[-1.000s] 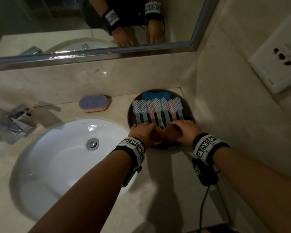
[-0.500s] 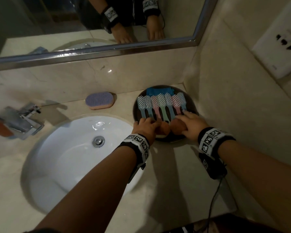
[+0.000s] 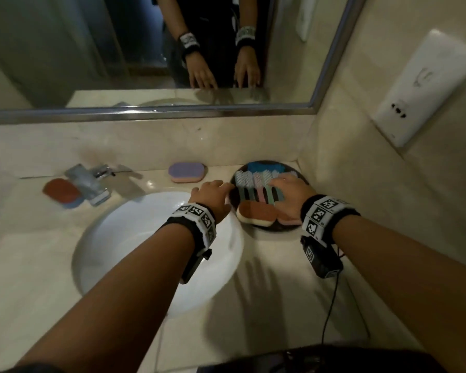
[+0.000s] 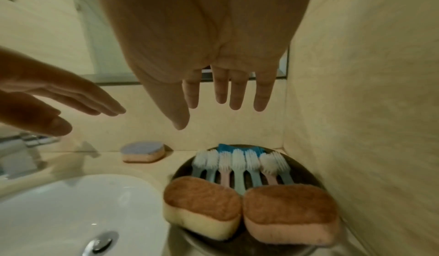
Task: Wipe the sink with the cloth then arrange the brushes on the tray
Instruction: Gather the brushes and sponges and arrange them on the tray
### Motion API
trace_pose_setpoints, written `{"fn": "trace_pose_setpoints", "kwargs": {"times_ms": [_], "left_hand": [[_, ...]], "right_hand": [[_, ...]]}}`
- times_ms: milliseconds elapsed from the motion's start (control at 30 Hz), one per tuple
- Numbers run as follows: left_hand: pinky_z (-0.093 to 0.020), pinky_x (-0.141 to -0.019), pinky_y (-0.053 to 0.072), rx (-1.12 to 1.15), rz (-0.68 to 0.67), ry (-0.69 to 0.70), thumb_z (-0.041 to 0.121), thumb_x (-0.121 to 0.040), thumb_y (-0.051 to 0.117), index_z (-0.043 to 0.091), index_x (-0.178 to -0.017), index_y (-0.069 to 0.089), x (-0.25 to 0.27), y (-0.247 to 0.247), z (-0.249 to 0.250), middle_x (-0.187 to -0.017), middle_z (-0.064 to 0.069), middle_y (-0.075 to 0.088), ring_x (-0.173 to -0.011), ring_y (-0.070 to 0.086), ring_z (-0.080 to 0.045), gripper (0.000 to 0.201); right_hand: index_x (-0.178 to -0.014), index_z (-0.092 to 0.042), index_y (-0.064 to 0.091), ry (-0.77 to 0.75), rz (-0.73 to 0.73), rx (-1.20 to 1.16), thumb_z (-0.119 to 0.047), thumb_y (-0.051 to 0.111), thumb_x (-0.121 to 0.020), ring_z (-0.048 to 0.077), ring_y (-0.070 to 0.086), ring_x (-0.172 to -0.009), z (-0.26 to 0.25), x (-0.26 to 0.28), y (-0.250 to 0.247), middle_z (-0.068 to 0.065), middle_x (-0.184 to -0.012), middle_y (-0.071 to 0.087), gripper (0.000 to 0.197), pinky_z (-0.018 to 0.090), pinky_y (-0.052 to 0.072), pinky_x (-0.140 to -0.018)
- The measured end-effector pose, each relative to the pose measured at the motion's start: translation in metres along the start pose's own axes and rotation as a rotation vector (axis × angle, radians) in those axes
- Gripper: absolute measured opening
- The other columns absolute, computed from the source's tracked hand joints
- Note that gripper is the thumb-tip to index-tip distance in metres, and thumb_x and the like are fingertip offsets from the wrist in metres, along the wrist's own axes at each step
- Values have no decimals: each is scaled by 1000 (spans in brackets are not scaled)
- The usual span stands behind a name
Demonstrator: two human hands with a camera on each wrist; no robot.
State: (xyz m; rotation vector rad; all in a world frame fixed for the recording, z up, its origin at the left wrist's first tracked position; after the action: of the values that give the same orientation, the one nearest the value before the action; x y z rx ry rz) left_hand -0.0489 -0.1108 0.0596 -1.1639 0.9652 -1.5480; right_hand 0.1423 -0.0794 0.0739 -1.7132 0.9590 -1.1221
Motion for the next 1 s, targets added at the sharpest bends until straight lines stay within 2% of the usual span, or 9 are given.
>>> {"fn": "trace_pose_setpoints", "kwargs": {"times_ms": [33,100,133,167,233,333,667,867,1000], "left_hand": [[-47,-108,32,0,13,-31,32,-90,52,29,-142,31,10,-4,-6,-149,-1,33,-135,33,-26,56],[-47,-109,31,10,31,-90,31,-90,52,29,-142,30,31,-9,-16,-150,0,31,-136,31,-26,57],[-47,-108,32,10,36,-113,31,-89,52,29,-143,29,42,-10,-21,-151,0,30,-136,31,-26,58],[-47,-108,32,6,45,-134,31,-89,52,29,-143,29,53,-11,-25,-151,0,29,-137,31,-26,59],[-47,-110,31,3,64,-172,31,-90,52,29,-144,27,74,-11,-34,-153,-1,27,-139,28,-26,60],[-47,-111,29,11,93,-231,32,-90,53,28,-145,25,101,-15,-50,-154,-2,24,-140,26,-26,62],[-51,-107,35,39,274,-294,34,-85,57,27,-141,32,131,-55,-122,-151,-2,31,-137,31,-26,62],[-49,-106,36,62,308,-298,28,-84,60,27,-141,31,133,-71,-204,-150,-1,31,-136,31,-25,64],[-47,-108,34,36,251,-325,33,-87,58,25,-144,26,125,-78,-268,-152,-3,26,-139,27,-26,67]], "right_hand": [[-141,-19,36,-11,-3,1,-36,54,-83,31,28,-139,-9,4,-3,11,-154,21,63,42,29,-113],[-144,-20,32,-31,-29,-6,-61,47,-65,32,26,-139,-25,13,-5,10,-154,22,90,46,27,-113],[-144,-22,31,-42,-28,-1,-65,44,-60,33,27,-139,-33,17,-4,9,-153,22,95,48,27,-113],[-142,-24,32,-60,-20,11,-64,47,-63,33,27,-138,-41,19,-2,7,-153,23,90,48,27,-113],[-140,-26,35,-100,-11,24,-47,59,-77,31,30,-137,-56,26,-1,5,-152,24,70,47,28,-113],[-139,-25,37,-162,6,44,-31,60,-85,30,35,-133,-80,33,-2,6,-150,25,60,43,35,-109],[-139,-27,36,-239,33,130,-21,58,-84,33,37,-129,-158,15,-19,9,-148,26,59,43,37,-106],[-142,-26,29,-242,5,144,-23,57,-85,34,38,-128,-230,-28,1,9,-147,28,64,44,38,-105],[-140,-29,33,-223,5,93,-24,56,-84,31,41,-125,-272,-58,17,6,-144,31,61,44,39,-104]]}}
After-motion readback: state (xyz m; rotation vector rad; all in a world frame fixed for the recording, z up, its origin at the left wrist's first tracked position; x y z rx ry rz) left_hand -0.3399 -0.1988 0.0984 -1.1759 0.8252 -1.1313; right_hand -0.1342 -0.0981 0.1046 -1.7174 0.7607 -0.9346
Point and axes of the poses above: each hand's wrist, its own x-axis away from the middle knuckle, its own y-axis out of the palm, z = x × y, the point moved 4 cm from there along -x, towards the middle knuckle
